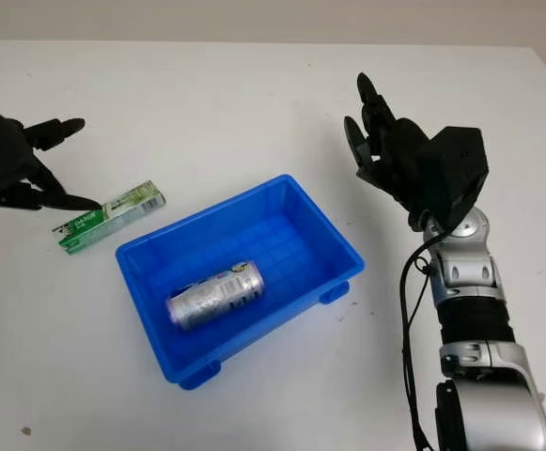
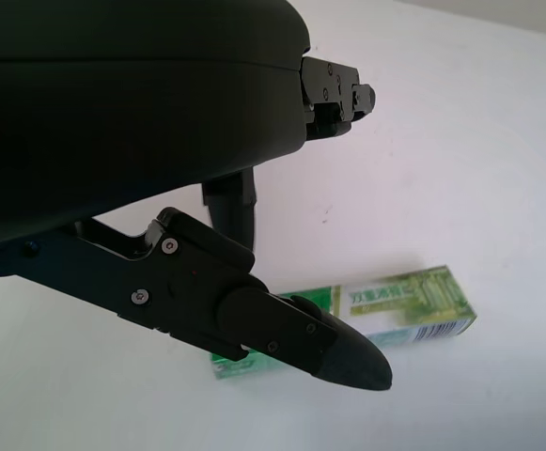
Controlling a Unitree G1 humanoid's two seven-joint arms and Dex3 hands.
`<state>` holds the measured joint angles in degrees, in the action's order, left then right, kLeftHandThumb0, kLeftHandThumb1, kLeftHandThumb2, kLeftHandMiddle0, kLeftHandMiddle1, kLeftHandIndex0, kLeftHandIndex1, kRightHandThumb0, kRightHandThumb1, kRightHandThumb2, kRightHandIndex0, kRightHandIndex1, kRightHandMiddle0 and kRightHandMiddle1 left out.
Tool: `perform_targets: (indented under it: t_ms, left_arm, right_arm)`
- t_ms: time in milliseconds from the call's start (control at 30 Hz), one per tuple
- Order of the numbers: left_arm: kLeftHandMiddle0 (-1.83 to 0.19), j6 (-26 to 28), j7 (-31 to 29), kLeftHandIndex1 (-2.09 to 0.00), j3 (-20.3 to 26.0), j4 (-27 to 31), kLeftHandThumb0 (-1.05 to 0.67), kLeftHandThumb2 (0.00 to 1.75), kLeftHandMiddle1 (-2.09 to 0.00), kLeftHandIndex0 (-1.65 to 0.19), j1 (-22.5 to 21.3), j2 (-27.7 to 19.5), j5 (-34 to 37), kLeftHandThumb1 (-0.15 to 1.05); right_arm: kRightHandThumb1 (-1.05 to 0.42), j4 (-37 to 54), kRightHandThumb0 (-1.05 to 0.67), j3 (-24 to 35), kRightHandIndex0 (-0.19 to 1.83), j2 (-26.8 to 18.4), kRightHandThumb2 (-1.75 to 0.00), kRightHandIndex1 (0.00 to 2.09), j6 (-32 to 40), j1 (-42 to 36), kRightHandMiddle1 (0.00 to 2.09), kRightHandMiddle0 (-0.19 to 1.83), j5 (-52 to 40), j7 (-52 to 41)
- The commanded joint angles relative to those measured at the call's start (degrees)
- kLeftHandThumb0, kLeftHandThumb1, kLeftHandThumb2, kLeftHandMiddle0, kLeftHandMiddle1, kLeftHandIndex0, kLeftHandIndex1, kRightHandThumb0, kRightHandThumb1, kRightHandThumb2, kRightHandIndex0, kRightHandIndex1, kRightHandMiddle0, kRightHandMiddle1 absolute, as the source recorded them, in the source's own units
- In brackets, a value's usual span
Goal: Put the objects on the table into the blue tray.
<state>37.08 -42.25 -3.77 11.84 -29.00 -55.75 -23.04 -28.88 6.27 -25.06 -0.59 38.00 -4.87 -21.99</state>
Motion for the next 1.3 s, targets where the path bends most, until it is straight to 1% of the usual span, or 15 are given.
perform_targets:
  t_ms: [0, 67, 100, 167, 233, 300, 367, 433, 500, 567, 633, 767, 967, 1067, 1267]
  left_arm:
    - [-0.02, -0.18, -0.89, -0.04, -1.43, -0.06, -0.80, 0.05, -1.80, 0.09, 0.97, -0.70, -0.45, 0.89]
    - [0.13, -0.46, -1.13, -0.04, -1.99, -0.11, -0.82, 0.05, -2.02, 0.09, 1.97, -0.60, -0.66, 0.89]
    - [0.17, -0.27, -1.25, -0.04, -2.22, 0.11, -0.80, 0.05, -1.26, 0.09, 2.35, -0.62, -0.82, 0.89]
    - [0.15, -0.08, -1.77, -0.05, -3.22, 0.57, -0.79, 0.05, -0.80, 0.10, 2.96, -1.04, -1.78, 0.89]
    - [0.16, -1.33, -1.77, -0.05, -4.55, 0.95, -0.80, 0.06, -1.41, 0.09, 3.96, -1.76, -3.70, 0.90]
    - [0.12, -3.94, -1.30, -0.06, -4.76, 0.41, -0.78, 0.06, -0.62, 0.08, 5.43, -1.70, -4.12, 0.91]
    - [0.04, -6.45, -0.03, -0.06, -4.46, -0.61, -0.77, 0.05, -0.26, 0.08, 6.89, -0.81, -4.16, 0.91]
    - [0.11, -8.25, 1.33, -0.05, -4.50, -1.51, -0.77, 0.05, -1.60, 0.09, 7.78, -0.05, -4.53, 0.90]
    - [0.00, -9.61, 4.34, -0.09, -4.98, -2.19, -0.72, 0.05, -1.97, 0.03, 8.67, 1.13, -6.22, 0.90]
    - [-0.15, -10.92, 7.92, -0.15, -5.26, -2.68, -0.68, 0.06, -2.06, -0.07, 9.62, 2.34, -8.42, 0.91]
    - [-0.10, -12.53, 12.30, -1.07, -5.56, -3.43, -0.52, 0.07, -2.09, -0.07, 10.64, 3.69, -11.13, 0.99]
    - [-0.35, -18.46, 21.21, -1.80, -4.50, -6.05, -0.37, 0.16, -2.09, -0.16, 12.10, 6.21, -12.83, 1.04]
    - [-0.37, -21.13, 25.24, -2.02, -5.74, -8.75, -0.43, 0.38, -2.09, -0.11, 11.02, 7.08, -18.46, 1.05]
    - [-0.38, -20.76, 24.10, -1.82, -5.92, -8.91, -0.41, 0.47, -2.09, 0.14, 10.43, 7.48, -20.27, 1.05]
    - [-0.90, -20.60, 25.68, -1.88, -4.76, -10.15, -0.37, 0.42, -2.09, -0.02, 9.12, 9.55, -21.26, 1.05]
  right_arm:
    - [-1.05, 0.45, -0.65, 0.34, -0.19, -0.15, -0.66, 0.00, 0.05, 0.55, 0.00, -0.19, -0.18, -0.14]
    - [-1.05, 0.39, -0.65, 0.50, -0.19, -0.24, -0.66, 0.00, 0.23, 0.55, 0.00, -0.19, -0.44, -0.41]
    - [-1.05, 0.29, -0.65, 0.58, -0.19, -0.24, -0.66, 0.00, 0.23, 0.58, 0.00, -0.19, -0.56, -0.50]
    - [-1.05, 0.19, -0.65, 0.75, -0.19, -0.24, -0.65, 0.00, 0.25, 0.65, 0.00, -0.19, -0.80, -0.61]
    - [-1.05, 0.01, -0.65, 0.78, -0.19, -0.34, -0.65, 0.00, 0.00, 0.79, 0.00, -0.19, -0.93, -0.92]
    - [-1.05, 0.24, -0.66, 0.52, -0.19, -0.56, -0.65, 0.00, 0.08, 0.85, 0.00, -0.19, -0.44, -0.77]
    - [-1.05, 0.16, -0.67, 0.39, -0.19, -0.72, -0.65, 0.00, -0.33, 0.90, 0.00, -0.19, -0.14, -0.89]
    - [-1.05, -0.04, -0.68, 0.35, -0.19, -0.80, -0.64, 0.00, -0.85, 0.94, 0.00, -0.19, 0.06, -1.06]
    - [-1.05, -0.05, -0.67, 0.50, -0.19, -0.77, -0.64, 0.00, -0.82, 0.94, 0.00, -0.19, -0.05, -1.25]
    - [-1.05, -0.20, -0.67, 0.85, -0.19, -0.59, -0.65, 0.00, -0.55, 1.00, 0.00, -0.19, -0.54, -1.48]
    - [-1.05, -0.26, -0.67, 0.99, -0.19, -0.52, -0.64, 0.00, -0.74, 0.95, 0.00, -0.19, -0.65, -1.40]
    - [-1.05, 0.07, -0.68, 1.09, -0.19, -0.62, -0.65, 0.00, -0.22, 0.90, 0.00, -0.19, -0.74, -1.39]
    - [-1.05, -0.25, -0.67, 1.08, -0.19, -0.65, -0.65, 0.00, -0.23, 1.01, 0.00, -0.19, -0.80, -1.62]
    - [-1.05, -0.33, -0.66, 1.17, -0.19, -0.54, -0.65, 0.00, -0.20, 0.99, 0.00, -0.19, -0.97, -1.75]
    - [-1.05, -1.02, -0.64, 1.34, -0.19, -0.67, -0.65, 0.00, -0.59, 1.13, 0.00, -0.19, -1.07, -2.45]
